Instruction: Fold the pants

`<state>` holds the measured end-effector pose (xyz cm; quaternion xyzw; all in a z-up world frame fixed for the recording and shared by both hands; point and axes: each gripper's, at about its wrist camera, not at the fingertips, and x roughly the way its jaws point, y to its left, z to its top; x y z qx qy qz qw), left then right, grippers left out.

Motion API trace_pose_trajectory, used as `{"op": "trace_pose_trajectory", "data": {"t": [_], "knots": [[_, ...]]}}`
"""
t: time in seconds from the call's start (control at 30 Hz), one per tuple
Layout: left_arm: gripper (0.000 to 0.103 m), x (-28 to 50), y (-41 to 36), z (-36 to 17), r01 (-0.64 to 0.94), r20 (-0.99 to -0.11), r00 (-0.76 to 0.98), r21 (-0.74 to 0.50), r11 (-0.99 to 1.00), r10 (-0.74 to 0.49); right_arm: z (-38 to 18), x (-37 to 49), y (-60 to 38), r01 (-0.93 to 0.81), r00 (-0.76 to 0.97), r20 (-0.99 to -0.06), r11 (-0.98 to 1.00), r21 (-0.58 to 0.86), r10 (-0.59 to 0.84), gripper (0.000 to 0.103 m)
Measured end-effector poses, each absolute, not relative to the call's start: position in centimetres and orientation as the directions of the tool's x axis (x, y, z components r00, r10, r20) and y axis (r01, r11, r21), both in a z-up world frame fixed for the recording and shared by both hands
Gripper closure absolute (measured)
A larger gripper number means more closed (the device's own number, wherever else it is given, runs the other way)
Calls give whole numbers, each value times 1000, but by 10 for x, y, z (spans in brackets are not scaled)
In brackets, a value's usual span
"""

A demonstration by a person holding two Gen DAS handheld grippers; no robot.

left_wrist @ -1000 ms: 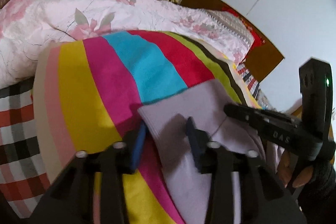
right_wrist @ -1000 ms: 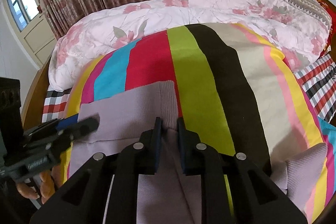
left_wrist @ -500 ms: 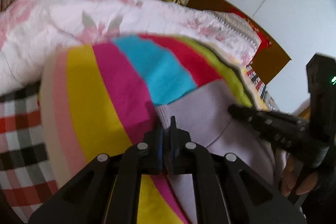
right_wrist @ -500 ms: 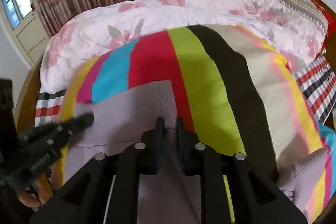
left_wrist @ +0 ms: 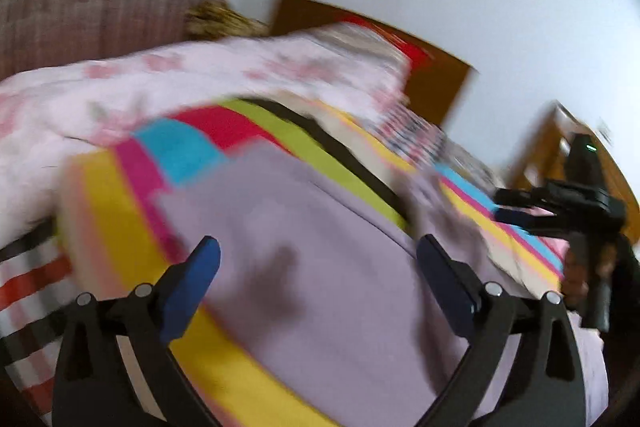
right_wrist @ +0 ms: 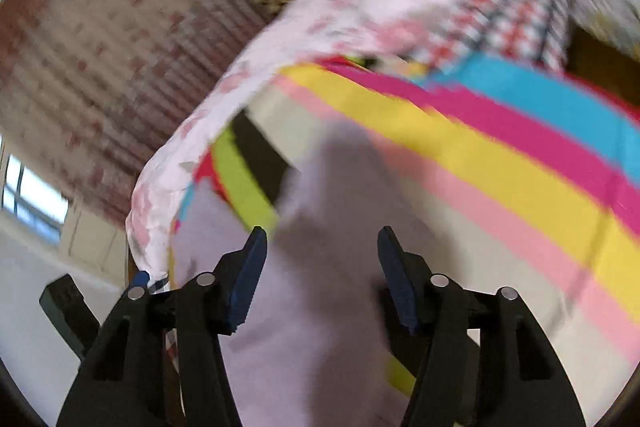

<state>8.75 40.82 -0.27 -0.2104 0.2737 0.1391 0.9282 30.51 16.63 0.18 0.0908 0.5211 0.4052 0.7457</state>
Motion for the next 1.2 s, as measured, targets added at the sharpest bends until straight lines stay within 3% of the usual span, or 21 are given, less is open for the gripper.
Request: {"op": "trace_pose_trajectory", "data": {"t": [0.2,0.3,0.37,0.47,0.6,0.7,0.77,0.83,1.0,1.1,1.17,1.2], "knots": [[4,113,407,-36,-392,-694,719,-373,841,27,-37,303,157,-379,37,-673,633,675,739,55],[4,96,419,-36,-423,-687,726,-408,809,34,-41,306,176,-397,42,-664,622,675,747,80],[4,76,428,-30,-447,-672,737,-414,793,65,-30,303,187,-448,99,-697,657,606,710,88],[4,49,440,-23,-470,-651,754,-438,766,91,20,266,219,-658,201,-700,624,423,686,88],[4,24,460,-22,-534,-631,761,-480,696,148,69,226,281,-793,148,-664,489,364,733,87],[4,25,470,-27,-543,-629,767,-534,648,124,73,203,337,-845,35,-686,388,368,727,74],[4,25,471,-29,-537,-634,766,-537,651,108,70,198,355,-854,-53,-662,309,418,748,34],[4,27,470,-31,-531,-638,763,-528,663,103,71,204,354,-848,-32,-636,316,426,771,35],[7,47,477,-31,-433,-567,824,-626,648,2,46,257,331,-818,127,-689,467,334,714,60],[16,77,482,-25,-359,-512,858,-661,658,-46,16,296,316,-756,133,-724,542,367,677,61],[24,100,486,-26,-361,-531,846,-641,678,-51,-2,315,311,-722,116,-741,569,394,661,62],[37,110,487,-27,-363,-543,838,-636,681,-61,-8,321,311,-718,107,-744,569,401,659,61]]}}
